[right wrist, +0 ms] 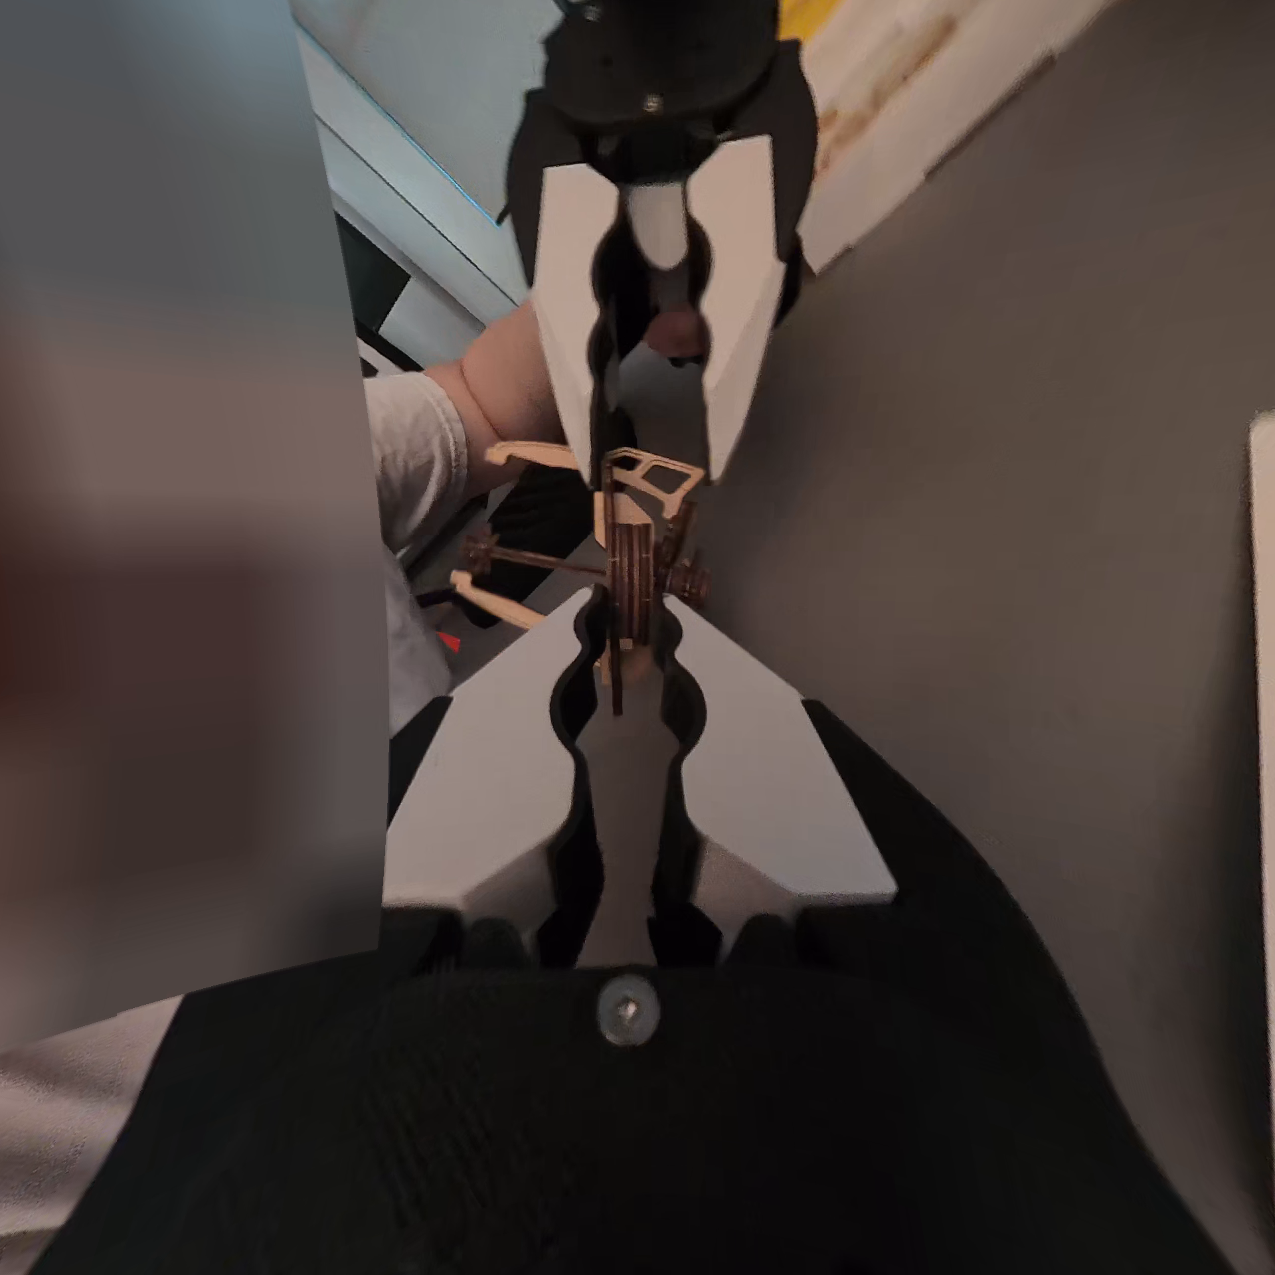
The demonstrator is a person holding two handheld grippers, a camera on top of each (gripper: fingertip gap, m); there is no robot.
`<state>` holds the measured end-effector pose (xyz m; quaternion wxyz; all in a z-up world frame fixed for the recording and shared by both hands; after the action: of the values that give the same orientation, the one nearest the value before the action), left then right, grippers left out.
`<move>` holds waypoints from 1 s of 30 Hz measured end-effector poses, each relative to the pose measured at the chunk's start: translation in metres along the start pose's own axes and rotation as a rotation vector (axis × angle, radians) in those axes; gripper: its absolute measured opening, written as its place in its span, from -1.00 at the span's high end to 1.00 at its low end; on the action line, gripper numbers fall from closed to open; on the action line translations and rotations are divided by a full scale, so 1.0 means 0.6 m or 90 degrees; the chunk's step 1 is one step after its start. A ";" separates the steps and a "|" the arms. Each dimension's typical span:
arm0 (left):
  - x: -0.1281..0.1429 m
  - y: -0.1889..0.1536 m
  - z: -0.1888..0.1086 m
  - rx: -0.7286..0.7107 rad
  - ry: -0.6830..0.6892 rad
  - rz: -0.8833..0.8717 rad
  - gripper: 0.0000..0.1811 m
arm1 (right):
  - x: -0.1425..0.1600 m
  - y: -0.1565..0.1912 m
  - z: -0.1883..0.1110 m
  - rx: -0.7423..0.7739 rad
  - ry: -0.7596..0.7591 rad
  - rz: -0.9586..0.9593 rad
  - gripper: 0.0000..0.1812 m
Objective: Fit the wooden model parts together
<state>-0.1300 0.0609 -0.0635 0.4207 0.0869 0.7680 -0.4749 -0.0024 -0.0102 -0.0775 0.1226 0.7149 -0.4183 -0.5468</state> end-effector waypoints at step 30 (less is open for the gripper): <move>-0.003 -0.153 -0.013 -0.368 -0.232 0.189 0.65 | -0.022 0.154 0.035 0.794 -0.133 -1.140 0.88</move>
<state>-0.1820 0.0189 -0.0004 0.6218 -0.0108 0.7622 -0.1799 -0.0645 -0.0515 -0.0180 -0.7385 0.6464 0.0409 -0.1877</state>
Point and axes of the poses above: each gripper's, where its closed fingertips meet, z out along the fingers, x out of its underside, y = z × x across the jaws, the point moved 7 cm from there along -z, back along the fingers, and after that the axes turned 13 degrees about x, right-handed, at the moved point
